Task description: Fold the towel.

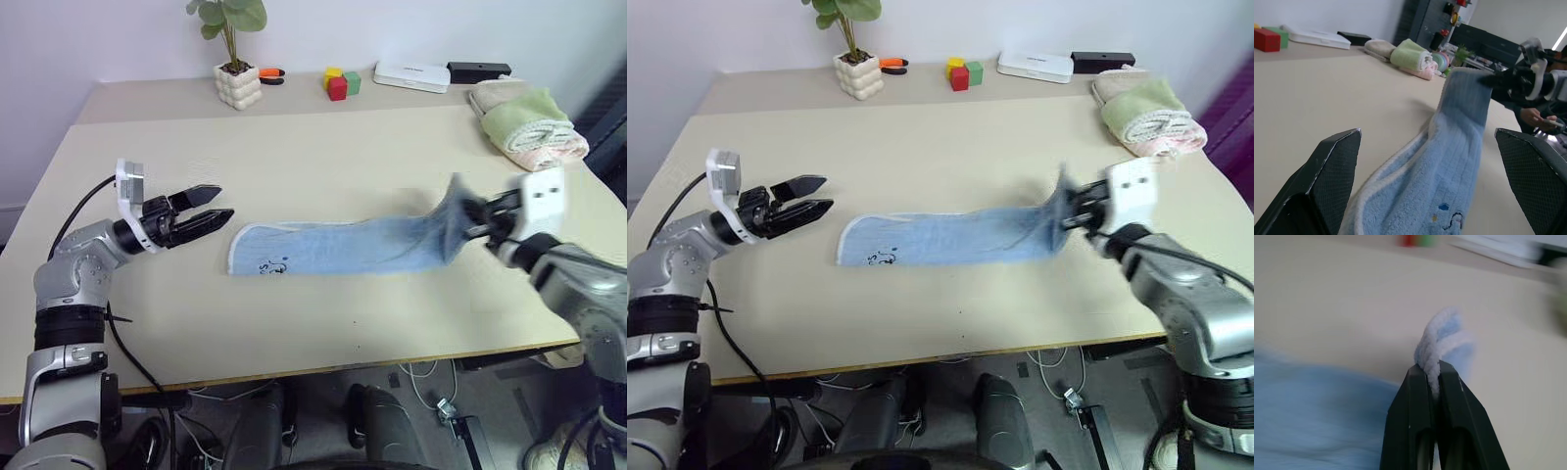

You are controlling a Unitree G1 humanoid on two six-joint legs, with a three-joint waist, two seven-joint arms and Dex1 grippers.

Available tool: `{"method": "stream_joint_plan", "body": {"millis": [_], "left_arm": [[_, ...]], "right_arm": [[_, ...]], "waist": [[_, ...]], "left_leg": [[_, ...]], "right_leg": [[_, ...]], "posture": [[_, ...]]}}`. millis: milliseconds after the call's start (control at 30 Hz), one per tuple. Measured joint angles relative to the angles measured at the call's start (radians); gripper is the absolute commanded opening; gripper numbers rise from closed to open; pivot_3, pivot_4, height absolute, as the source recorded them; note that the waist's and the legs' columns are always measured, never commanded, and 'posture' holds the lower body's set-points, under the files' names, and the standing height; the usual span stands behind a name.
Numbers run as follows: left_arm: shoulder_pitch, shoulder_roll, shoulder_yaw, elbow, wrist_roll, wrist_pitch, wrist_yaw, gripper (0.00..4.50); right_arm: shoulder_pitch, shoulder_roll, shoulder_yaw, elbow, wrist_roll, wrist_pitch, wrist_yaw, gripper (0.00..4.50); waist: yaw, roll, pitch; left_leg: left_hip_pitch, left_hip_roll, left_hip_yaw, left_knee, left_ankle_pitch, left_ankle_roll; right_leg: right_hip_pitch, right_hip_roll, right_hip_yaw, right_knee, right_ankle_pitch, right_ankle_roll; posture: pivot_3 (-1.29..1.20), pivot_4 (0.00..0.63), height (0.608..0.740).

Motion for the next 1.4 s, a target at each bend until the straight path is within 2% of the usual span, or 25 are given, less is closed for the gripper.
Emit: {"method": "stream_joint_plan", "body": {"millis": [167, 267, 700, 800, 1033, 1133, 1267, 1367, 1400], "left_arm": [[0.004, 0.000, 0.001, -0.004, 0.003, 0.000, 0.003, 4.50], [0.018, 0.000, 0.004, -0.024, 0.003, 0.002, 0.010, 4.50], [0.059, 0.001, 0.009, -0.082, -0.010, 0.009, 0.048, 4.50], [0.059, 0.001, 0.009, -0.082, -0.010, 0.010, 0.050, 4.50], [0.058, 0.001, 0.009, -0.082, -0.011, 0.011, 0.051, 4.50], [0.058, 0.001, 0.009, -0.082, -0.010, 0.011, 0.050, 4.50], [0.058, 0.001, 0.009, -0.081, -0.011, 0.011, 0.051, 4.50], [0.058, 0.000, 0.009, -0.080, -0.010, 0.011, 0.051, 4.50], [0.058, 0.000, 0.009, -0.080, -0.010, 0.010, 0.052, 4.50]], "right_arm": [[-0.075, 0.008, 0.146, -0.021, -0.092, -0.002, 0.093, 0.03], [-0.112, 0.059, 0.209, -0.035, -0.118, 0.007, 0.126, 0.03], [-0.146, 0.157, 0.343, -0.049, -0.238, 0.030, 0.199, 0.03], [-0.151, 0.189, 0.362, -0.047, -0.255, 0.030, 0.212, 0.92], [-0.151, 0.231, 0.366, -0.031, -0.267, 0.046, 0.239, 4.48], [-0.151, 0.251, 0.310, -0.030, -0.224, 0.048, 0.272, 4.48], [-0.217, 0.360, 0.067, 0.009, -0.062, 0.040, 0.261, 4.48], [-0.263, 0.390, -0.037, 0.071, -0.045, 0.010, 0.208, 3.69], [-0.260, 0.391, -0.035, 0.098, -0.062, 0.002, 0.195, 3.24]], "waist": [[-0.002, 0.000, 0.000], [-0.002, 0.000, 0.000], [-0.003, 0.000, 0.000], [-0.003, 0.000, 0.000], [-0.003, 0.000, 0.000], [-0.003, 0.000, 0.000], [-0.003, 0.000, 0.000], [-0.001, -0.001, 0.000], [-0.002, -0.001, 0.000]], "left_leg": [[-0.007, 0.000, -0.001, 0.009, -0.001, 0.002], [-0.007, 0.000, -0.001, 0.010, -0.002, 0.002], [-0.007, 0.000, -0.001, 0.010, -0.001, -0.003], [-0.007, 0.000, -0.001, 0.010, -0.001, -0.003], [-0.007, 0.000, -0.001, 0.010, 0.000, -0.004], [-0.007, 0.000, -0.001, 0.010, 0.001, -0.003], [-0.006, 0.000, -0.001, 0.010, 0.001, -0.003], [-0.006, 0.000, -0.001, 0.010, 0.001, -0.003], [-0.006, 0.000, -0.001, 0.010, 0.001, -0.003]], "right_leg": [[-0.003, 0.000, -0.001, 0.001, 0.002, 0.000], [-0.002, 0.000, -0.001, 0.000, 0.001, -0.002], [-0.002, 0.000, -0.002, 0.001, 0.001, -0.002], [-0.002, 0.000, -0.002, 0.001, 0.002, -0.001], [-0.002, 0.000, -0.002, 0.001, 0.003, 0.000], [-0.002, 0.000, -0.002, 0.001, 0.003, 0.001], [-0.001, 0.001, -0.002, 0.001, 0.003, 0.001], [-0.001, 0.001, -0.002, 0.001, 0.003, 0.001], [-0.001, 0.001, -0.002, 0.001, 0.003, 0.001]], "posture": [[0.00, 0.150, 0.740], [0.00, 0.150, 0.740], [0.00, 0.150, 0.740], [0.00, 0.150, 0.740], [0.00, 0.150, 0.740], [0.00, 0.150, 0.740], [0.00, 0.150, 0.740], [0.00, 0.150, 0.740], [0.00, 0.150, 0.740]]}}
